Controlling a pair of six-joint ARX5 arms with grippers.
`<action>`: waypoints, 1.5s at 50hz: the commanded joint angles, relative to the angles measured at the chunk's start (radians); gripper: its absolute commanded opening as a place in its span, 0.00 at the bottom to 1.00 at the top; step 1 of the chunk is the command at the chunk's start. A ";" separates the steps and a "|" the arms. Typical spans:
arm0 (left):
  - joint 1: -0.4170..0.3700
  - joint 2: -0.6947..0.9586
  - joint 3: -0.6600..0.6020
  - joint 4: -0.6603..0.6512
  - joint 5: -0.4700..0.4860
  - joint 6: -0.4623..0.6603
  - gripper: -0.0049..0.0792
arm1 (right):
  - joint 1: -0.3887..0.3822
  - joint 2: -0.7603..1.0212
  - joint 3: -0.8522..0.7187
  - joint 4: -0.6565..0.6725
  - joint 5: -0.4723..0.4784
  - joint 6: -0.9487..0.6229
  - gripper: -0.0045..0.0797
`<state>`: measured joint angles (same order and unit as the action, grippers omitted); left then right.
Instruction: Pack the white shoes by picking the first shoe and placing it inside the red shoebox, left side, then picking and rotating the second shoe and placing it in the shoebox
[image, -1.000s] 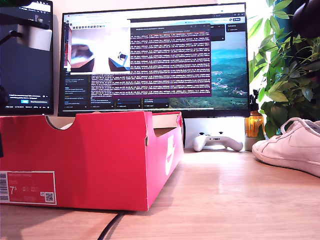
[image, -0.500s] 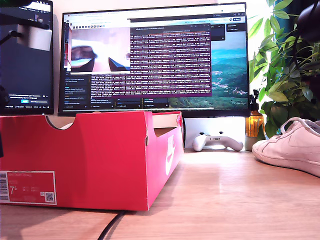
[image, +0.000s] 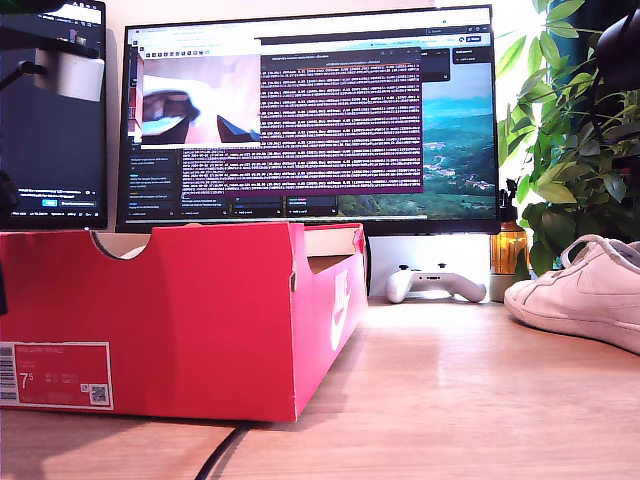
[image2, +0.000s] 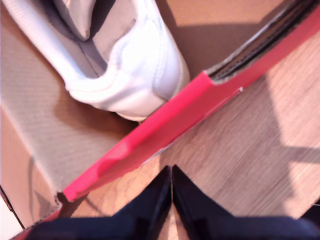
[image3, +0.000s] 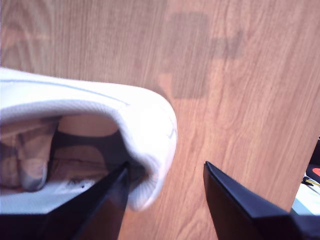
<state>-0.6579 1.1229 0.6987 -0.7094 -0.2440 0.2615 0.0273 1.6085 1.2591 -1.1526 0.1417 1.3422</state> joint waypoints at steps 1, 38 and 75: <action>0.001 0.010 -0.010 0.006 0.001 0.000 0.04 | -0.006 0.021 -0.045 0.008 0.006 0.014 0.56; 0.001 0.010 -0.010 0.007 0.002 0.000 0.04 | -0.010 0.025 -0.108 0.143 -0.061 -0.150 0.04; 0.001 0.010 -0.010 0.007 0.001 0.000 0.04 | -0.018 -0.078 0.012 0.056 -0.061 -1.004 0.04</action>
<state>-0.6579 1.1229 0.6987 -0.7078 -0.2440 0.2615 0.0082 1.5711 1.2236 -1.1011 0.0891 0.3878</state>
